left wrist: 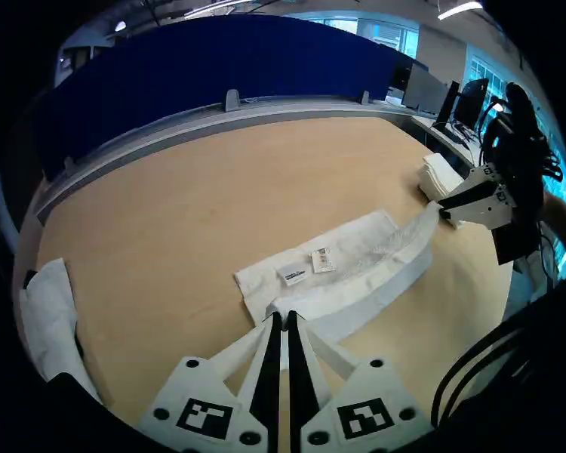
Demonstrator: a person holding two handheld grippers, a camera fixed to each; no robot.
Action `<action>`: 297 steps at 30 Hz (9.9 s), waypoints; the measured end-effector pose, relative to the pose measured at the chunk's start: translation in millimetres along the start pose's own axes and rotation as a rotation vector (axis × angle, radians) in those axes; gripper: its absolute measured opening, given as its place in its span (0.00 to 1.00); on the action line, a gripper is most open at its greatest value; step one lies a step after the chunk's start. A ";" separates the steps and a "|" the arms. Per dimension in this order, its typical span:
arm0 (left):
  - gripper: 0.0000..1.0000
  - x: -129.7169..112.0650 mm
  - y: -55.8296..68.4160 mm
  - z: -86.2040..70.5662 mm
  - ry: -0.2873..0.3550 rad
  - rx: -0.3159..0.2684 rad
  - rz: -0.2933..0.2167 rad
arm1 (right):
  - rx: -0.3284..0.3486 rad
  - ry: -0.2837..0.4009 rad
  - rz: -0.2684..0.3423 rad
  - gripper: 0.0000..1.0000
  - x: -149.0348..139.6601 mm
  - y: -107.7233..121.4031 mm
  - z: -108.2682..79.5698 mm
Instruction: Fold towel
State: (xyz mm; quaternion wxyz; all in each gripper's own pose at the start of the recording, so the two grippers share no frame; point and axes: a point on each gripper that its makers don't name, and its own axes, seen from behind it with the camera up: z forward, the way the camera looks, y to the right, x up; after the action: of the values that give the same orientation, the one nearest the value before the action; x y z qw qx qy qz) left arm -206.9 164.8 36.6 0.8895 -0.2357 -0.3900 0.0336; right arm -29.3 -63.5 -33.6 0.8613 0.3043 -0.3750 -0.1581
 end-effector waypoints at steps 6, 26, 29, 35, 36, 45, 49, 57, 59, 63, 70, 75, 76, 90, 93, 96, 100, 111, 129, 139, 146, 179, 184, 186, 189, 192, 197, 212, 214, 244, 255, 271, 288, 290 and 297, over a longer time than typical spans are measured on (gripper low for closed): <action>0.06 -1.8 -7.4 14.1 -0.007 0.000 -0.012 | 0.006 -0.023 0.006 0.15 -4.8 3.5 15.4; 0.11 -11.0 -29.4 61.0 -0.014 0.053 -0.054 | -0.050 -0.053 0.102 0.18 -18.0 18.9 66.9; 0.19 -12.0 -31.8 63.9 -0.018 0.061 -0.059 | -0.065 -0.054 0.111 0.19 -19.6 20.9 70.3; 0.41 -12.3 -39.7 64.3 -0.012 0.090 -0.060 | -0.093 -0.053 0.126 0.34 -19.9 24.9 73.6; 0.44 -12.2 -40.5 63.9 -0.011 0.092 -0.060 | -0.099 -0.053 0.126 0.41 -19.5 26.5 73.9; 0.91 -8.0 -44.7 60.0 0.000 0.106 -0.065 | -0.151 -0.027 0.135 0.88 -13.8 39.8 70.9; 0.91 -7.7 -47.2 58.6 -0.001 0.117 -0.074 | -0.149 -0.023 0.143 0.93 -13.2 39.5 67.4; 0.91 -9.5 -49.0 50.4 0.005 0.131 -0.081 | -0.147 -0.020 0.137 0.94 -18.3 34.8 55.6; 0.91 -10.8 -48.7 47.2 0.007 0.132 -0.082 | -0.146 -0.022 0.135 0.94 -21.5 32.7 52.3; 0.91 -15.1 -47.8 39.1 0.012 0.138 -0.089 | -0.141 -0.027 0.136 0.94 -29.8 25.8 43.9; 0.91 -29.9 -41.2 23.8 0.012 0.140 -0.098 | -0.134 -0.034 0.140 0.94 -42.9 12.2 27.7; 0.91 -43.1 -35.4 17.0 0.009 0.138 -0.100 | -0.129 -0.041 0.136 0.94 -52.2 4.6 19.7; 0.91 -45.2 -34.9 16.2 0.007 0.139 -0.102 | -0.126 -0.043 0.135 0.94 -53.8 3.6 19.3; 0.91 -70.7 -48.2 -18.8 0.025 0.212 -0.150 | -0.018 -0.072 0.046 0.94 -56.8 -20.5 21.9; 0.91 -82.6 -52.3 -30.4 0.025 0.233 -0.169 | 0.002 -0.083 0.022 0.94 -58.3 -25.5 23.3; 0.91 -95.5 -55.5 -41.0 0.022 0.251 -0.188 | 0.016 -0.092 0.003 0.94 -59.1 -29.5 25.0; 0.91 -109.6 -58.5 -51.4 0.018 0.267 -0.203 | 0.030 -0.103 -0.011 0.94 -59.9 -33.2 27.9; 0.91 -130.2 -60.6 -78.7 0.026 0.305 -0.237 | 0.057 -0.148 -0.047 0.87 -69.7 -36.1 32.6; 0.91 -165.8 -41.3 -121.5 0.014 0.348 -0.257 | 0.093 -0.197 -0.047 0.40 -83.4 -31.2 39.9; 0.91 -178.2 -37.8 -129.5 0.006 0.358 -0.270 | 0.097 -0.186 -0.068 0.04 -79.6 -28.0 44.1; 0.91 -180.2 -35.0 -137.5 0.008 0.360 -0.279 | 0.086 -0.172 -0.101 0.04 -71.2 -28.2 42.8; 0.91 -199.2 -29.7 -189.7 0.061 0.423 -0.403 | 0.122 -0.023 -0.357 0.03 77.8 -72.0 42.3; 0.91 -199.5 -34.5 -203.2 0.074 0.446 -0.405 | 0.159 -0.013 -0.393 0.03 89.9 -100.3 57.0; 0.91 -198.7 -36.3 -210.3 0.081 0.458 -0.406 | 0.179 -0.013 -0.411 0.03 93.4 -115.1 66.0; 0.91 -196.8 -37.9 -223.0 0.095 0.478 -0.411 | 0.217 -0.019 -0.440 0.03 95.2 -142.5 84.1; 0.91 -195.9 -37.7 -234.8 0.111 0.496 -0.425 | 0.260 -0.032 -0.460 0.03 90.0 -171.5 105.8; 0.91 -199.4 -34.2 -246.8 0.123 0.516 -0.446 | 0.322 -0.087 -0.449 0.03 66.1 -206.8 139.1; 0.91 -198.3 -30.2 -242.0 0.124 0.511 -0.439 | 0.325 -0.092 -0.419 0.12 62.8 -205.3 140.1; 0.91 -198.0 -30.4 -241.7 0.123 0.512 -0.437 | 0.326 -0.089 -0.411 0.26 63.7 -203.3 137.6; 0.91 -179.2 -24.3 -227.6 0.132 0.479 -0.408 | 0.235 -0.111 -0.288 0.75 10.7 -154.8 92.4; 0.91 -176.1 -20.6 -224.0 0.132 0.470 -0.399 | 0.223 -0.142 -0.252 0.65 -10.2 -147.9 89.4; 0.91 -180.4 -18.2 -222.1 0.130 0.474 -0.408 | 0.217 -0.152 -0.222 0.35 -20.8 -150.0 93.9; 0.91 -178.0 -14.3 -223.1 0.133 0.470 -0.405 | 0.207 -0.140 -0.234 0.05 -17.1 -148.2 95.9; 0.91 -177.2 -13.6 -223.7 0.134 0.468 -0.404 | 0.206 -0.132 -0.244 0.04 -12.9 -147.5 95.5; 0.91 -171.5 -15.0 -223.8 0.147 0.462 -0.400 | 0.185 -0.063 -0.258 0.04 28.1 -138.5 82.2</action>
State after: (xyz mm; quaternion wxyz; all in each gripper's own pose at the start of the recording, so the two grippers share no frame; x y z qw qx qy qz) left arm -168.9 21.8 -203.8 0.9343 0.0522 -0.3454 -0.0713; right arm -77.6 -216.8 -63.4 0.7901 0.4228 -0.3725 -0.2415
